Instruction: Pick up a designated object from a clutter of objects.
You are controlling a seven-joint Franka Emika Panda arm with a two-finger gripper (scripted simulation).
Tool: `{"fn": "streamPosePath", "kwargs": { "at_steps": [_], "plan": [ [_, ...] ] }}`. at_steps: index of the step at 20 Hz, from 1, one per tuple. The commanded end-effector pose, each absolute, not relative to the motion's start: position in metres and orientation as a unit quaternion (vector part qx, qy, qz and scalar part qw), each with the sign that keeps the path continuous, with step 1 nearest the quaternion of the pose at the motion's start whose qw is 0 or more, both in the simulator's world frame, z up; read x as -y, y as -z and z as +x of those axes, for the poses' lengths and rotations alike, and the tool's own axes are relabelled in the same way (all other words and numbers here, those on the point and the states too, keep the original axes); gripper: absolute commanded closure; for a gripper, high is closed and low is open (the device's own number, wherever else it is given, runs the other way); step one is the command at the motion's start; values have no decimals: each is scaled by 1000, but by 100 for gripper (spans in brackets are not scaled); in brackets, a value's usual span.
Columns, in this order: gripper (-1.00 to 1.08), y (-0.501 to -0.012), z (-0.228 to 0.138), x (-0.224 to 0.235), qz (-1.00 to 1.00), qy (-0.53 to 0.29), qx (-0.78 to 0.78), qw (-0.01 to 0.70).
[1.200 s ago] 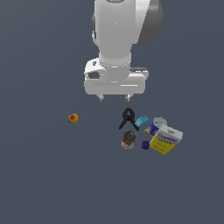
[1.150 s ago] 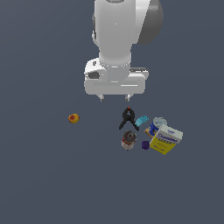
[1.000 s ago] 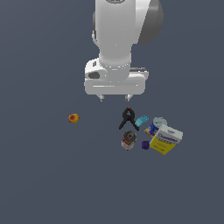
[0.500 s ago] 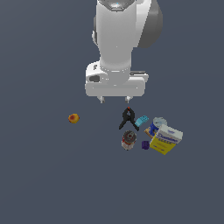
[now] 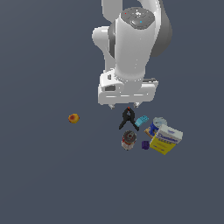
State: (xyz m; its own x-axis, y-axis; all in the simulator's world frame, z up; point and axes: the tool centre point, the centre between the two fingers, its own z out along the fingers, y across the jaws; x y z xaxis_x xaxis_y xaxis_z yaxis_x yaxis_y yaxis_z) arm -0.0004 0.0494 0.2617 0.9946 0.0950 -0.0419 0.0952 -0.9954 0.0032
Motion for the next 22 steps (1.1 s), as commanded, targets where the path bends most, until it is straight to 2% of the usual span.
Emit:
{"fn": "streamPosePath", "kwargs": {
  "at_steps": [1,13,18,22],
  "plan": [
    [-92,-248,3,-72,997,19,-76,5],
    [-92,-164,-7,-215,970,3,-244,4],
    [-92,-148,-14,-242,962,0,-274,1],
    [-92,-147,-16,-244,961,1,-276,0]
  ]
}}
